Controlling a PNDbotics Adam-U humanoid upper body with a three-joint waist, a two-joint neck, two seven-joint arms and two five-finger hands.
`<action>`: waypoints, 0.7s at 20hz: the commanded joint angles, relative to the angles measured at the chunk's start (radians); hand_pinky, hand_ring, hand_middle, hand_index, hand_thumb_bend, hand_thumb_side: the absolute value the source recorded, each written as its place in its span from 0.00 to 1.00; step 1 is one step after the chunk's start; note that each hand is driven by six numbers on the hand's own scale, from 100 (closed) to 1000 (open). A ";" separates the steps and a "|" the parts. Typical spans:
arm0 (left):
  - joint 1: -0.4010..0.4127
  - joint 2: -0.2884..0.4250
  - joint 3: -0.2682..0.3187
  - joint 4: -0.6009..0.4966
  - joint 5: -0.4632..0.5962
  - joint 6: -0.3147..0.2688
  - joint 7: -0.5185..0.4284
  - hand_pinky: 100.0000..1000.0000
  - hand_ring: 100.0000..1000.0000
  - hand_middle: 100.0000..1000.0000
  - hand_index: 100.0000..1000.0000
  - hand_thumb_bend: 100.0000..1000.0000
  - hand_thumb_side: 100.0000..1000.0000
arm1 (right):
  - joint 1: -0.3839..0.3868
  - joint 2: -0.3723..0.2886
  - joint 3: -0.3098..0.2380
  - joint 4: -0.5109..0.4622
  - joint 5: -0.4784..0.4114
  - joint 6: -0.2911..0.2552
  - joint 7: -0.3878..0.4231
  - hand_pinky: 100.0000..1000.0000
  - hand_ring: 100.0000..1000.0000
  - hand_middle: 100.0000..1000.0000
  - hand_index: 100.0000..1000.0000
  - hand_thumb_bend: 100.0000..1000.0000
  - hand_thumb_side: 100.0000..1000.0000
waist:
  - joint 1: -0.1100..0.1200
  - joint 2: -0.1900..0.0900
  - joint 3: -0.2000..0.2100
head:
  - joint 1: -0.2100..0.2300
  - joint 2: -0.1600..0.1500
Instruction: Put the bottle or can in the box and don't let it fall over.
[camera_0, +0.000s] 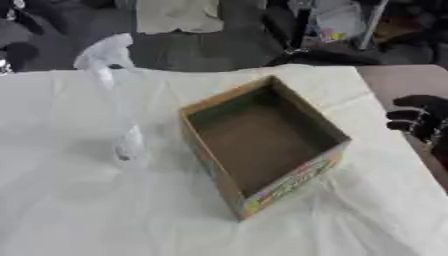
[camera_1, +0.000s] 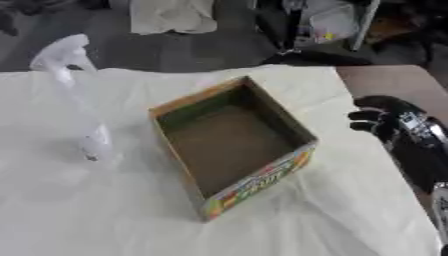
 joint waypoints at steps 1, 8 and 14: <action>-0.029 0.009 0.008 0.006 0.001 0.021 0.024 0.88 1.00 0.81 0.92 0.00 0.57 | -0.008 -0.011 -0.003 -0.005 0.009 0.003 0.007 0.77 0.75 0.76 0.75 0.00 0.66 | 0.002 -0.011 -0.002 | -0.001 -0.012; -0.038 -0.003 0.013 0.021 0.044 0.070 0.085 0.89 1.00 0.81 0.94 0.00 0.56 | -0.011 -0.009 0.000 -0.004 0.021 0.006 0.015 0.77 0.75 0.76 0.75 0.00 0.66 | 0.006 -0.001 -0.005 | -0.006 -0.016; -0.052 -0.017 0.004 0.027 0.060 0.097 0.106 0.89 1.00 0.81 0.93 0.00 0.58 | -0.014 -0.006 0.003 -0.002 0.032 0.007 0.023 0.77 0.75 0.76 0.75 0.00 0.68 | 0.009 0.009 -0.011 | -0.004 -0.024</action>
